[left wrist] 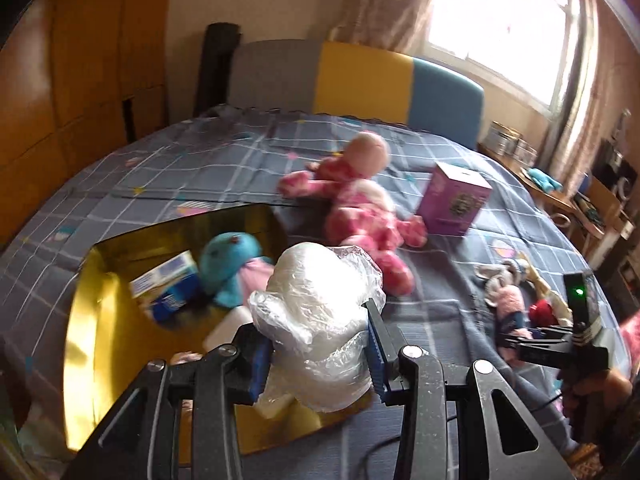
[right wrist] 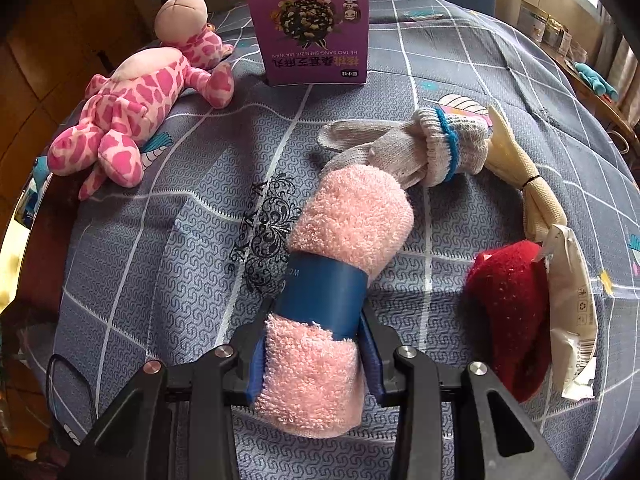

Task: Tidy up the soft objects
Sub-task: 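Carry the plastic bag into the gold tray and open the left gripper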

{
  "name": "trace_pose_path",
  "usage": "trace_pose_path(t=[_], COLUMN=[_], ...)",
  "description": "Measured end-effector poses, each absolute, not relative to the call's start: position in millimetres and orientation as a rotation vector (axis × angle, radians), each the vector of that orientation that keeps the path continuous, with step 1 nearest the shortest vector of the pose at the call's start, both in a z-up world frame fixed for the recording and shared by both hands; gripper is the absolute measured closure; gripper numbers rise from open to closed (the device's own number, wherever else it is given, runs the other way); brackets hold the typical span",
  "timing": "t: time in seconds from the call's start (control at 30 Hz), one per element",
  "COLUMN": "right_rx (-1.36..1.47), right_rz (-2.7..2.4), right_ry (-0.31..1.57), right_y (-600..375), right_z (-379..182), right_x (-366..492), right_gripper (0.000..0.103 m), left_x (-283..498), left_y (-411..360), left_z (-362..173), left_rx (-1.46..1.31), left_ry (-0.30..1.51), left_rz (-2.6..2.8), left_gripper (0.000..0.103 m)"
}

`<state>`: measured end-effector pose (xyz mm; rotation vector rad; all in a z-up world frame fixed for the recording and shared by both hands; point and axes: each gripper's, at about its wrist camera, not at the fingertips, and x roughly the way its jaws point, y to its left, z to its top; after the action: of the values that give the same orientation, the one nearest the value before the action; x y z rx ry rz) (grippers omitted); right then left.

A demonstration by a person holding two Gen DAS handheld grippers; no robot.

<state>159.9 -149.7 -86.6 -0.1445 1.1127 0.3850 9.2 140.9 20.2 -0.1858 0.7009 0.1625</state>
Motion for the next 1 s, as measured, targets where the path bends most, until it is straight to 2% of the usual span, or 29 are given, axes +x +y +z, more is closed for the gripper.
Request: trace_pose_path(t=[0.43,1.0], right_rx=[-0.161,-0.163], right_rz=[0.386,0.387], right_ry=[1.096,1.092], right_y=[-147.7,-148.4], right_z=[-85.8,-85.7], right_x=[159.2,159.0], right_gripper=[0.064,0.064], left_x=[-13.1,-11.5], left_y=[204.3,247.7], left_z=[1.1,-28.6], left_rx=[-0.247,-0.304], left_ry=[0.721,0.786], left_rz=[0.349,0.467], left_gripper=[0.062,0.062])
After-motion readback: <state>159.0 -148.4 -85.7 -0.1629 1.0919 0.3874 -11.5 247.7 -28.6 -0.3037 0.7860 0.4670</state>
